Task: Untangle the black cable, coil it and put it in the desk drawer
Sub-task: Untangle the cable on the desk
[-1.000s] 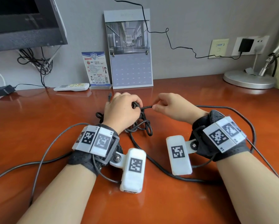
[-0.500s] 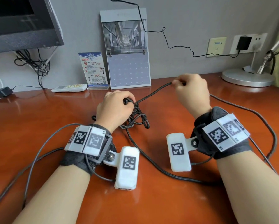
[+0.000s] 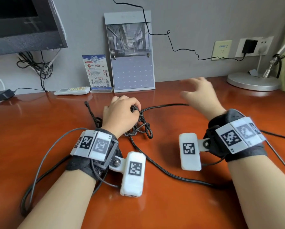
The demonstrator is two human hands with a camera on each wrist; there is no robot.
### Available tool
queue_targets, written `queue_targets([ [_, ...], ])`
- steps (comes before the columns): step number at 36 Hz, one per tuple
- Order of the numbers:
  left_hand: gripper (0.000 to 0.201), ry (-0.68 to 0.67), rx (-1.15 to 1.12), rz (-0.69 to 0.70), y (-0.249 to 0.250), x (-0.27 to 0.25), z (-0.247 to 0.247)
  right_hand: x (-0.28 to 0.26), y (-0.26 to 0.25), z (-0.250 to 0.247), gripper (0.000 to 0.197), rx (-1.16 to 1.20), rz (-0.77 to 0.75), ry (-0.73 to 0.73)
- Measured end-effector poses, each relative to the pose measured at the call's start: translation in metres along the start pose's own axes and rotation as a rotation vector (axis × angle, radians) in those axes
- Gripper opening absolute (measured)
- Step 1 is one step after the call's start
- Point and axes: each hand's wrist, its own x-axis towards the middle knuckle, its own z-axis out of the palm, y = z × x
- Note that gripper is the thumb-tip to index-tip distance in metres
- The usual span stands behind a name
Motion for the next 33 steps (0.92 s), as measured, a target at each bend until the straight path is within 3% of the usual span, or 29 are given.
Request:
queue_targets([
  [4,0.021,-0.006,0.006,0.005,0.000,0.000,-0.001,-0.013,-0.022,0.021,0.039,0.037,-0.203,-0.268],
  [7,0.021,-0.012,0.007,0.008,0.000,0.000,-0.001,-0.018,-0.024,0.029,0.036,0.050,-0.221,-0.389],
  [14,0.021,-0.015,0.016,0.015,0.000,0.000,0.000,-0.021,-0.018,0.036,0.013,0.192,-0.186,-0.446],
  [25,0.021,0.004,-0.045,0.002,0.003,0.000,-0.002,-0.009,-0.008,0.025,0.018,0.191,-0.072,-0.033],
  [33,0.023,0.004,-0.005,-0.030,-0.007,0.001,-0.007,0.004,0.041,-0.016,0.024,0.123,0.266,0.363],
])
